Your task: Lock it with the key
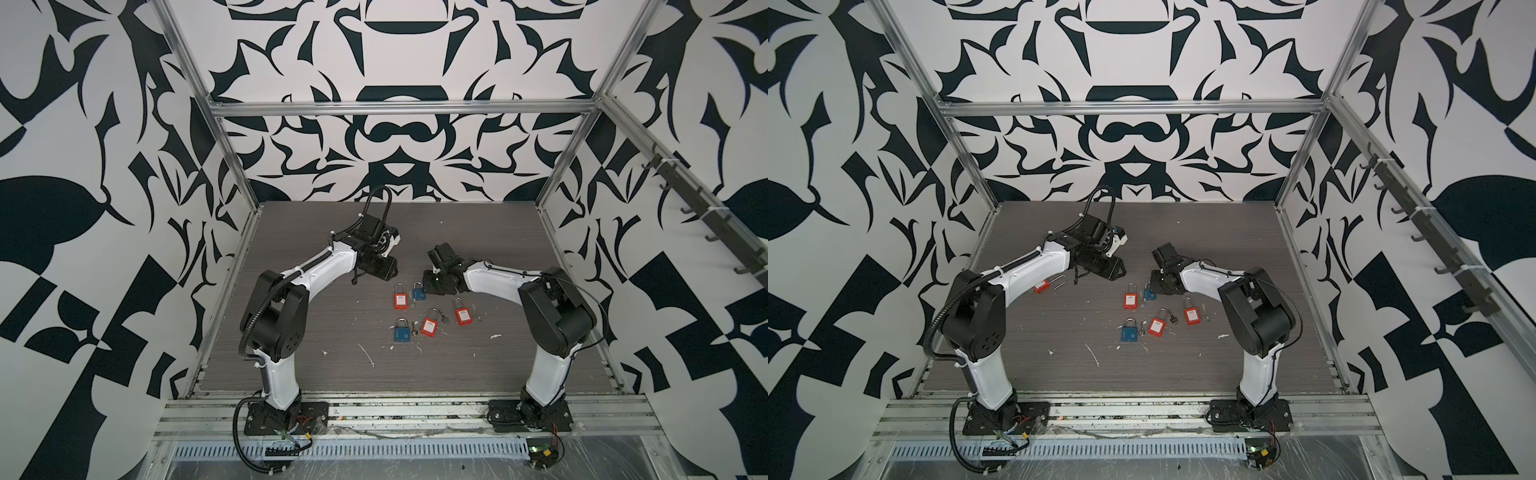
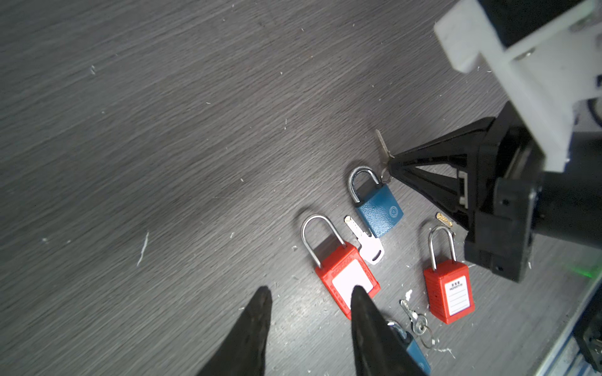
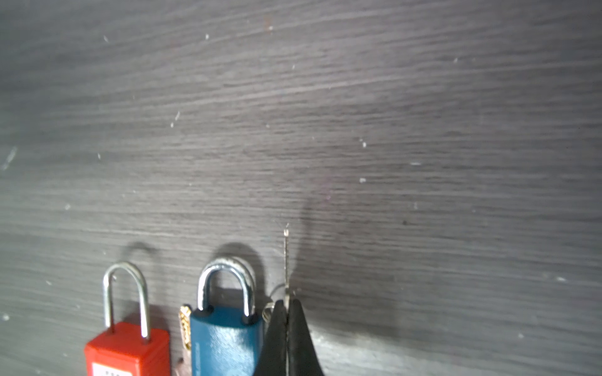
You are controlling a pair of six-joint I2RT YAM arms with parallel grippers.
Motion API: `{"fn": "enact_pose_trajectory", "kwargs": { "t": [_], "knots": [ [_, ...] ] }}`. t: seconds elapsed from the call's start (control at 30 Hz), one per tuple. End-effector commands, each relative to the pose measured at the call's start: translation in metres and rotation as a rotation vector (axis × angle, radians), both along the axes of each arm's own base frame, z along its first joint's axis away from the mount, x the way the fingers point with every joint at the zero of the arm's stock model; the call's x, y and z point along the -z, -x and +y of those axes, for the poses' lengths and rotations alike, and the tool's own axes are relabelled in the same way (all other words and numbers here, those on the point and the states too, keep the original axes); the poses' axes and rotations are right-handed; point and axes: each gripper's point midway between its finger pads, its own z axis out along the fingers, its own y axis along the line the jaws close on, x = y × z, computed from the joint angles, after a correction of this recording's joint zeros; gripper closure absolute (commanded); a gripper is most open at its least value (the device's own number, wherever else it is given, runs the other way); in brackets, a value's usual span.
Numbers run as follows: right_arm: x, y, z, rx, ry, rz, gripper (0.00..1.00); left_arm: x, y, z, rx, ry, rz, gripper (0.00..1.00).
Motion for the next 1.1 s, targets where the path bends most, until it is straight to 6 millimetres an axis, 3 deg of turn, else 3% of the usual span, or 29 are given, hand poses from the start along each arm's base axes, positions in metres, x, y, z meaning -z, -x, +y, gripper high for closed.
{"fn": "enact_pose_trajectory", "kwargs": {
  "t": [0.0, 0.3, 0.43, 0.63, 0.83, 1.07],
  "knots": [
    [-0.002, 0.014, -0.010, -0.085, 0.088, 0.018, 1.00, -0.008, 0.004, 0.005, -0.019, 0.001, -0.001, 0.57],
    [0.010, 0.043, -0.012, -0.179, 0.121, 0.079, 1.00, -0.017, -0.001, 0.011, -0.042, 0.003, -0.033, 0.56],
    [0.008, 0.047, -0.014, -0.186, 0.134, 0.073, 1.00, -0.021, -0.002, 0.016, -0.058, 0.013, -0.044, 0.56],
    [-0.012, 0.043, -0.021, -0.173, 0.163, 0.025, 0.85, -0.027, -0.003, 0.031, -0.090, 0.005, -0.062, 0.53],
    [-0.044, 0.035, -0.017, -0.182, 0.136, -0.052, 0.58, -0.035, -0.008, 0.063, -0.161, -0.015, -0.086, 0.45],
    [-0.076, 0.029, -0.011, -0.218, 0.101, -0.140, 0.51, -0.031, -0.024, 0.134, -0.331, -0.071, -0.063, 0.41]
  ]
}}
